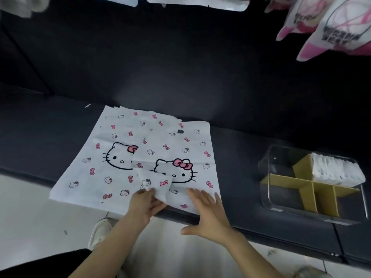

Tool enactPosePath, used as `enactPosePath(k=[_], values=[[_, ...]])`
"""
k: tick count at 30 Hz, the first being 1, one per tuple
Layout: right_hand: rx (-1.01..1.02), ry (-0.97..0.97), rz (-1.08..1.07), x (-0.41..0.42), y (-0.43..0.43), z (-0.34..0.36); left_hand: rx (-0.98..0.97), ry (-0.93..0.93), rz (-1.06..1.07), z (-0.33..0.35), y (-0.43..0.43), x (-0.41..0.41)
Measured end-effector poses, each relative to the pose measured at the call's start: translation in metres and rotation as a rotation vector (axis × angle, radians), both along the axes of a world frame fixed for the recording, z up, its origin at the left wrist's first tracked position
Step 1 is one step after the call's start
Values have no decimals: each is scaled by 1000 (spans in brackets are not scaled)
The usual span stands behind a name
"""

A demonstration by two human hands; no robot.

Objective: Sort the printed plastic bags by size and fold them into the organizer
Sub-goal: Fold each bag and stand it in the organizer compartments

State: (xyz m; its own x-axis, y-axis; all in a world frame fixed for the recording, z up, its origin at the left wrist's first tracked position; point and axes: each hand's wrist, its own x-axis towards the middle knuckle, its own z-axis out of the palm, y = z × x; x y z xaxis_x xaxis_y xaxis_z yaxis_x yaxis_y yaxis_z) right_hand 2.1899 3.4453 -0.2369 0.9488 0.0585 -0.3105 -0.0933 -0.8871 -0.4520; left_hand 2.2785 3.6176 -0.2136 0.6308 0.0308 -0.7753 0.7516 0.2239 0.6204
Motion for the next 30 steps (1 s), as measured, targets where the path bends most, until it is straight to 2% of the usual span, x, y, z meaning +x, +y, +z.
enactPosePath(k=[3, 5, 7, 9, 11, 12, 13, 14, 16, 17, 19, 22, 24, 27, 30], values=[[-135, -256, 8, 1, -3, -14, -102, 3, -22, 8, -4, -7], [-41, -468, -75, 2, -8, -20, -111, 0, -68, 12, -2, -9], [14, -549, -130, 0, -12, -12, -9, -44, -124, 12, 4, -7], [63, -463, -205, -6, -19, 7, 314, -183, -278, 8, 13, -2], [234, -184, -243, -15, -28, 38, 682, -453, -482, 8, 23, 1], [318, -59, -232, -19, -35, 53, 725, -586, -544, 9, 26, 1], [377, 49, -222, -21, -43, 65, 642, -650, -585, 8, 28, 1], [416, 130, -215, -20, -51, 74, 469, -641, -610, 10, 27, 1], [412, 222, -195, -15, -66, 83, 146, -503, -700, 7, 25, 1], [369, 242, -181, -10, -72, 81, 104, -475, -758, -1, 24, 2], [253, 213, -179, 1, -83, 69, 120, -432, -808, -13, 19, 2], [77, 101, -258, 21, -94, 44, 195, -372, -739, -24, 8, 1], [-1, 82, -315, 37, -99, 31, 304, -407, -692, -28, 1, 0], [7, 68, -380, 69, -109, 22, 400, -488, -540, -24, -11, 7], [-88, 16, -368, 97, -114, 15, 519, -566, -496, -38, -13, 22]])
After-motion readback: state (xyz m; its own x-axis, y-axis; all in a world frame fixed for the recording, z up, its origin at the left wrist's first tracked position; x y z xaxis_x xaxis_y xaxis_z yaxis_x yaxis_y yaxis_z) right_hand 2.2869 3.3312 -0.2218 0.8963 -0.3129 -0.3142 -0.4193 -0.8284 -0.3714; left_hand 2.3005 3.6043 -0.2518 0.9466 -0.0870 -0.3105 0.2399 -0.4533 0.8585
